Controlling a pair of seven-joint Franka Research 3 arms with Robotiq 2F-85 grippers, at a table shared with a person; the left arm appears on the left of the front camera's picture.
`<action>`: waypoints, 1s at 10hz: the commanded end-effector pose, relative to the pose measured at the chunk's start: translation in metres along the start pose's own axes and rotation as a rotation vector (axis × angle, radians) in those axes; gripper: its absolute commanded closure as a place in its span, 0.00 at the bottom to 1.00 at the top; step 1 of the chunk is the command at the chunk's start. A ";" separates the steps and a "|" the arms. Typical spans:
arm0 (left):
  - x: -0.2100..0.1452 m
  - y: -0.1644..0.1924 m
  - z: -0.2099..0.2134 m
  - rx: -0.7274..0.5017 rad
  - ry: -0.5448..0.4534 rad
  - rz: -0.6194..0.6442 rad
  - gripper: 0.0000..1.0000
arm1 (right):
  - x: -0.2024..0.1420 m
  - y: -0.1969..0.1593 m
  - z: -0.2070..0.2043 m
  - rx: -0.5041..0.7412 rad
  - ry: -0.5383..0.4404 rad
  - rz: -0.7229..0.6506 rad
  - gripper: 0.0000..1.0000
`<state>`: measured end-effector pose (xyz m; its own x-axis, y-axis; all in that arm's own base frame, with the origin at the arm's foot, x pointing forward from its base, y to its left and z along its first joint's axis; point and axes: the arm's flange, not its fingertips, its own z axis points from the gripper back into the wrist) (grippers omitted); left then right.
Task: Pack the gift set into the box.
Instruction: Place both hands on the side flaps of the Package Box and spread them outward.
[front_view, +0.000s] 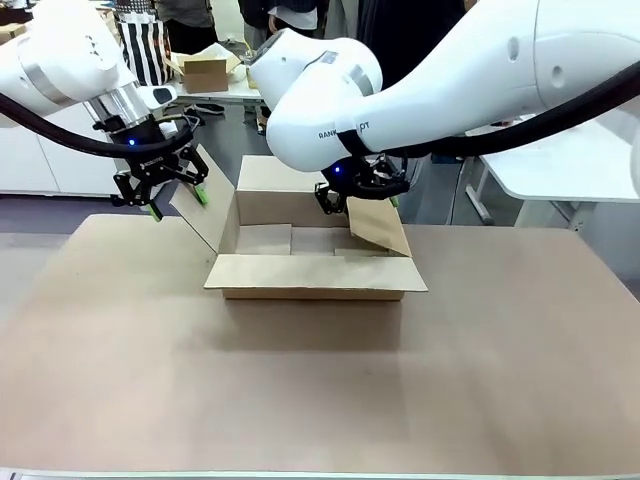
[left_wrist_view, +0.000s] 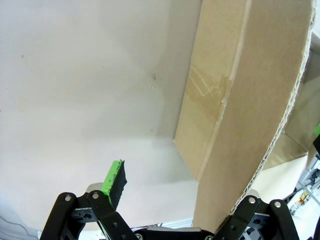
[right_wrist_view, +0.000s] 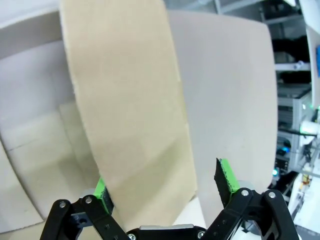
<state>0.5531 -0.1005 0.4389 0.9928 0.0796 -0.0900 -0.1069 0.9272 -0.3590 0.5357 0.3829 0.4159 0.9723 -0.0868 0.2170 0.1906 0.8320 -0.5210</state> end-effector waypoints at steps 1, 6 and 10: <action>-0.002 0.001 0.002 0.010 -0.005 -0.005 0.00 | 0.002 -0.023 0.004 -0.042 -0.001 -0.038 0.00; -0.002 0.001 0.002 0.010 -0.005 -0.005 0.00 | -0.008 -0.134 0.002 0.351 0.069 0.067 0.00; -0.002 0.001 0.002 0.010 -0.005 -0.005 0.00 | -0.025 -0.194 -0.028 0.580 0.064 0.088 0.00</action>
<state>0.5532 -0.1006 0.4391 0.9928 0.0793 -0.0895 -0.1064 0.9272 -0.3590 0.4930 0.2278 0.5055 0.9875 -0.0559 0.1474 0.0636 0.9968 -0.0483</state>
